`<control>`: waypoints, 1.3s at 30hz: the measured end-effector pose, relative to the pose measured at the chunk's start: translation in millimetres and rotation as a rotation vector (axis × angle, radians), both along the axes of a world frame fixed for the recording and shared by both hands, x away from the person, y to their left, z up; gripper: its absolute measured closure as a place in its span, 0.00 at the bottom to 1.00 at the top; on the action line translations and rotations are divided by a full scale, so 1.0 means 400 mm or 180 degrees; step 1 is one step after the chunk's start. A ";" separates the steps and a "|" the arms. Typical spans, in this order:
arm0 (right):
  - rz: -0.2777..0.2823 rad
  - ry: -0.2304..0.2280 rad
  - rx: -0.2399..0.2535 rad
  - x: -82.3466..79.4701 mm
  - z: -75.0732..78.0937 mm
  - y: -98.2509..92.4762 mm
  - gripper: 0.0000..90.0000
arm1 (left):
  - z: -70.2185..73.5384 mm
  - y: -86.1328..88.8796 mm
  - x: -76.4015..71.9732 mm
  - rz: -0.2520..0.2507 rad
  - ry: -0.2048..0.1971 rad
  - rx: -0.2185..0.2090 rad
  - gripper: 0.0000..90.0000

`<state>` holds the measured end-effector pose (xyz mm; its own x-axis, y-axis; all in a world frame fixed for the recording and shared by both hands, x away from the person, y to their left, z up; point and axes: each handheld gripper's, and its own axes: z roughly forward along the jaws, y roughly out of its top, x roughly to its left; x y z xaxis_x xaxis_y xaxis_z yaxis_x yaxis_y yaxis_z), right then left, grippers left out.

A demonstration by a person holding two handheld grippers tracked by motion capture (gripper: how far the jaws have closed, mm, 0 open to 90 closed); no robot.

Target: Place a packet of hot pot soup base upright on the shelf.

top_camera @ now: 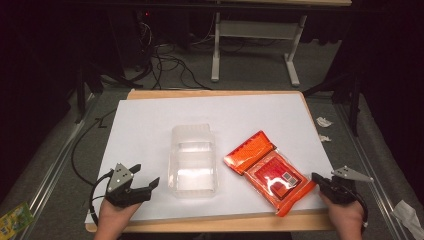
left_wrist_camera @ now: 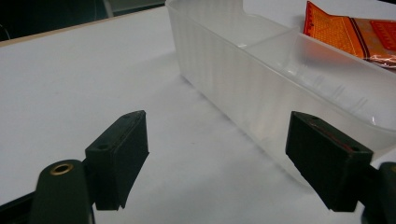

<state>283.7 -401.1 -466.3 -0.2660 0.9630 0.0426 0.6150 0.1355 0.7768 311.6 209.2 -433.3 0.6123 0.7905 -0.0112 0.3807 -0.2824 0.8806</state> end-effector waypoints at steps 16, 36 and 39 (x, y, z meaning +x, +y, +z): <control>0.0157 0.0095 0.0009 -0.108 0.003 0.043 1.00 | 0.013 -0.017 0.039 -0.0018 -0.0058 -0.0062 0.25; 0.0662 0.0140 -0.0049 -0.103 0.007 0.175 1.00 | 0.012 -0.016 0.035 -0.0001 -0.0064 -0.0061 0.26; 0.0799 0.0136 -0.0069 -0.101 0.008 0.206 1.00 | 0.013 -0.012 0.033 -0.0001 -0.0063 -0.0055 0.26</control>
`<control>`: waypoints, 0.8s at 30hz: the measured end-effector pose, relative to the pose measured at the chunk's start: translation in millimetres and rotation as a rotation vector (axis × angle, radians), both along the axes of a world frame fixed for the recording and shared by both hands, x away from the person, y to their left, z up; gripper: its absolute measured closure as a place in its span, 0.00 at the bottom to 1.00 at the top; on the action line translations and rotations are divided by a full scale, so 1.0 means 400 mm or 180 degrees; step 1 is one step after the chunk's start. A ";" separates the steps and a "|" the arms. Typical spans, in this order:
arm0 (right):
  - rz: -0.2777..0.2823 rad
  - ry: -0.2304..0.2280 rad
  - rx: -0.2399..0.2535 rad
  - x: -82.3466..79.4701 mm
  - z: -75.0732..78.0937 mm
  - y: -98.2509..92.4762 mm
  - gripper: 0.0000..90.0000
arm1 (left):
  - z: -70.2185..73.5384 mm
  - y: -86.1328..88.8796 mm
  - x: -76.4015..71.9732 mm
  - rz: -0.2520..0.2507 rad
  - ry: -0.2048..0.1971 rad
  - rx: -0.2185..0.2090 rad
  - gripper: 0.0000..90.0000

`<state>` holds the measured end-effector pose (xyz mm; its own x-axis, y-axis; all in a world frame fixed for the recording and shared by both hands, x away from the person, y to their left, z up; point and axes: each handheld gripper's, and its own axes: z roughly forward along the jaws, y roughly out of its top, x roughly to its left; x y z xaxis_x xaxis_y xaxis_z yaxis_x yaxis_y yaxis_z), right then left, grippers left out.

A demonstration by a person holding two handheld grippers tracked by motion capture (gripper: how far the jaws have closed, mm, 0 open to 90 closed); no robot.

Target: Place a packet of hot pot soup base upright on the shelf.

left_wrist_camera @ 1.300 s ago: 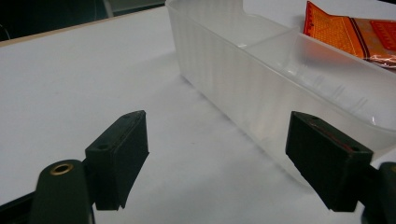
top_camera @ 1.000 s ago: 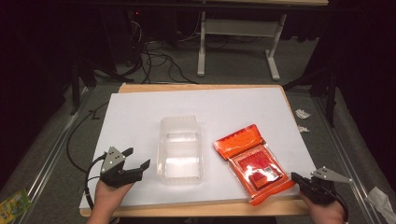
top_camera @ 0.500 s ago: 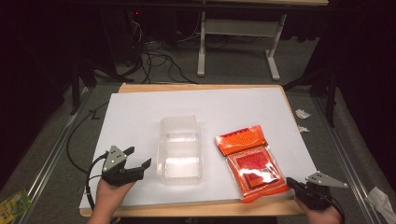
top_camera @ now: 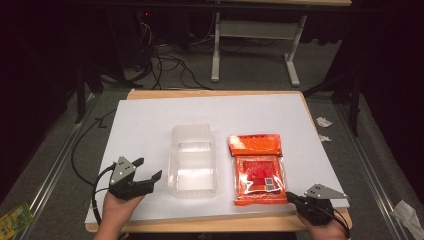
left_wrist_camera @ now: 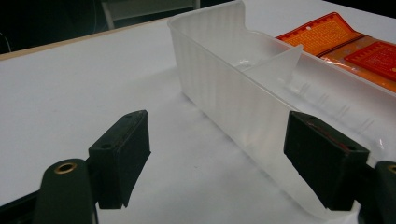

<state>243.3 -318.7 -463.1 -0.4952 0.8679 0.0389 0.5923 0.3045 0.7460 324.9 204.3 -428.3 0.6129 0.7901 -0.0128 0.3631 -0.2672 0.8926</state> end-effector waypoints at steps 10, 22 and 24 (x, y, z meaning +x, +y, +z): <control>0.0339 -0.0042 -0.0107 0.009 0.003 0.100 1.00 | -0.002 0.010 -0.009 0.0029 0.0011 0.0006 0.26; -0.0317 -0.0250 0.0533 0.104 0.027 0.003 0.52 | -0.010 0.031 -0.029 0.0091 0.0041 0.0076 0.26; -0.0383 -0.0222 0.0543 0.141 0.015 -0.009 0.46 | -0.012 0.035 -0.033 0.0116 0.0055 0.0076 0.26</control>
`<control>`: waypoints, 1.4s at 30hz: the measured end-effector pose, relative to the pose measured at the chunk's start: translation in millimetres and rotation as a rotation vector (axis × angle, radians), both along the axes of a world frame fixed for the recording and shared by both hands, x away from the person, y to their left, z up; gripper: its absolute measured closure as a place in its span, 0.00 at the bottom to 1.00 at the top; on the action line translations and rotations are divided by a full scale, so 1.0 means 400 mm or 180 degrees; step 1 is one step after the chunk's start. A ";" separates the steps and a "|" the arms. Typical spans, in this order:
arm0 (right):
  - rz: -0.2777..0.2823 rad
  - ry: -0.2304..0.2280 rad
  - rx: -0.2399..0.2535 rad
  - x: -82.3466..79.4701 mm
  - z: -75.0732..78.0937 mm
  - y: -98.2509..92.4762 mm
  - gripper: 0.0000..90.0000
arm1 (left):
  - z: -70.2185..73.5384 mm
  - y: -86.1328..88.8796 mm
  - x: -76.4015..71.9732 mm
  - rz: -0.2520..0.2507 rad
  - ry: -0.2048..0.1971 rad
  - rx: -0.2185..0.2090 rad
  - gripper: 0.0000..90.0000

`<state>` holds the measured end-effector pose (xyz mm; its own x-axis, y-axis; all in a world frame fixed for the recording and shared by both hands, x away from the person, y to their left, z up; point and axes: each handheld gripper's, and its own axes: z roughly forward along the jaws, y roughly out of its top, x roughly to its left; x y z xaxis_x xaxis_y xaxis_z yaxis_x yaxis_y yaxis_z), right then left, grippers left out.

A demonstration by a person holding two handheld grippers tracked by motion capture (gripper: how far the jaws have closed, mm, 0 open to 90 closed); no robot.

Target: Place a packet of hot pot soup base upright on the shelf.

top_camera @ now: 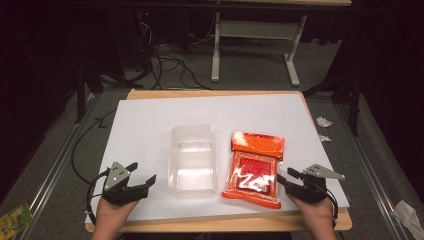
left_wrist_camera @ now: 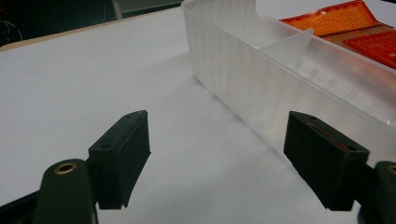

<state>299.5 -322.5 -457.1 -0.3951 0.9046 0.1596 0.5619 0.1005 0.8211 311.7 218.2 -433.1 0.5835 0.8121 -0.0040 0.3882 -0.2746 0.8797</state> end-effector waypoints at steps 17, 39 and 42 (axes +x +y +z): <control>-0.0348 0.0258 0.0374 0.262 -0.018 -0.056 0.19 | -0.013 0.047 -0.051 0.0220 0.0027 -0.0029 0.25; -0.0209 0.0583 0.0801 0.345 -0.065 -0.065 0.50 | -0.015 0.094 -0.106 0.0416 0.0035 0.0009 0.25; -0.0221 0.0562 0.0814 0.343 -0.064 -0.065 0.60 | -0.014 0.092 -0.107 0.0418 0.0028 0.0020 0.25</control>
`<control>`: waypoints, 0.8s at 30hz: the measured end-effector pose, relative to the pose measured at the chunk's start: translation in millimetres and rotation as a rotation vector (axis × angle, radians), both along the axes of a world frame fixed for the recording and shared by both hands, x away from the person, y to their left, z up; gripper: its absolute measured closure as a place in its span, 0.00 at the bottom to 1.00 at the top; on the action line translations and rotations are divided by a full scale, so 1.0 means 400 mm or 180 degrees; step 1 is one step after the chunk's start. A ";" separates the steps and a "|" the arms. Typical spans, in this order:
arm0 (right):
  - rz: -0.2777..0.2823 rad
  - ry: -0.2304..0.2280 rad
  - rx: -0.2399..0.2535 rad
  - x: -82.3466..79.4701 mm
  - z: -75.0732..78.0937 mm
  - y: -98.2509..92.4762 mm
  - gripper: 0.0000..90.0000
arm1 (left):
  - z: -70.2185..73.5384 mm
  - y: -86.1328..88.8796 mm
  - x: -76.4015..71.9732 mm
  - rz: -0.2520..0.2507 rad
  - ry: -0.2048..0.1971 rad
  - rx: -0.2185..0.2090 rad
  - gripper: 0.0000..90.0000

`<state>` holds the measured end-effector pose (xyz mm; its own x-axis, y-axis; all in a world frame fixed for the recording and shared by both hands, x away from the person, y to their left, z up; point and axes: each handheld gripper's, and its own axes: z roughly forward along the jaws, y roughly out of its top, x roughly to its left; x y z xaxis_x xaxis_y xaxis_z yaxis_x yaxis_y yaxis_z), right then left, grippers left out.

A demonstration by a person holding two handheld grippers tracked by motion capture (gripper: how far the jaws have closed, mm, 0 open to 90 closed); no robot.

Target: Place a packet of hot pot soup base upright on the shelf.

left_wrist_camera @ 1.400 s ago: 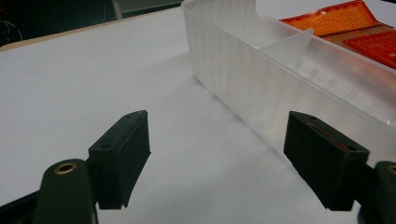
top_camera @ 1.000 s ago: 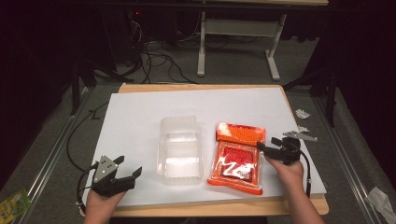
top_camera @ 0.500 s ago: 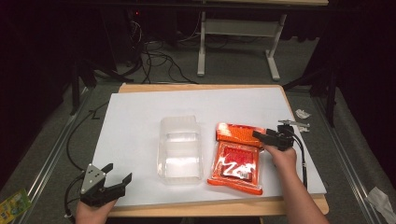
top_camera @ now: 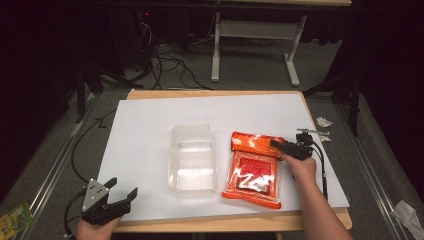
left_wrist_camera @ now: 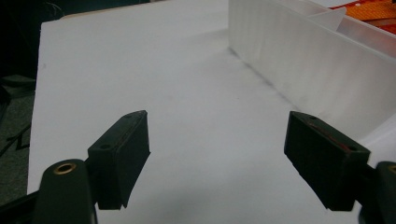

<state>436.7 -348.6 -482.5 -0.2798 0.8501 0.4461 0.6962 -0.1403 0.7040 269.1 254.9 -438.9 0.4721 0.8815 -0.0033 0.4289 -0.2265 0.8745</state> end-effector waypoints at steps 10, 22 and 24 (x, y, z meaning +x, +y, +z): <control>0.0056 -0.0237 -0.0297 -0.020 0.019 0.011 1.00 | 0.002 -0.008 -0.002 -0.0022 -0.0004 -0.0009 0.26; 0.0169 -0.0579 -0.0489 -0.052 0.065 0.038 1.00 | 0.021 -0.040 -0.009 -0.0119 -0.0035 -0.0051 0.26; 0.0173 -0.0660 -0.0489 -0.061 0.077 0.042 1.00 | 0.026 -0.049 -0.010 -0.0155 -0.0042 -0.0047 0.26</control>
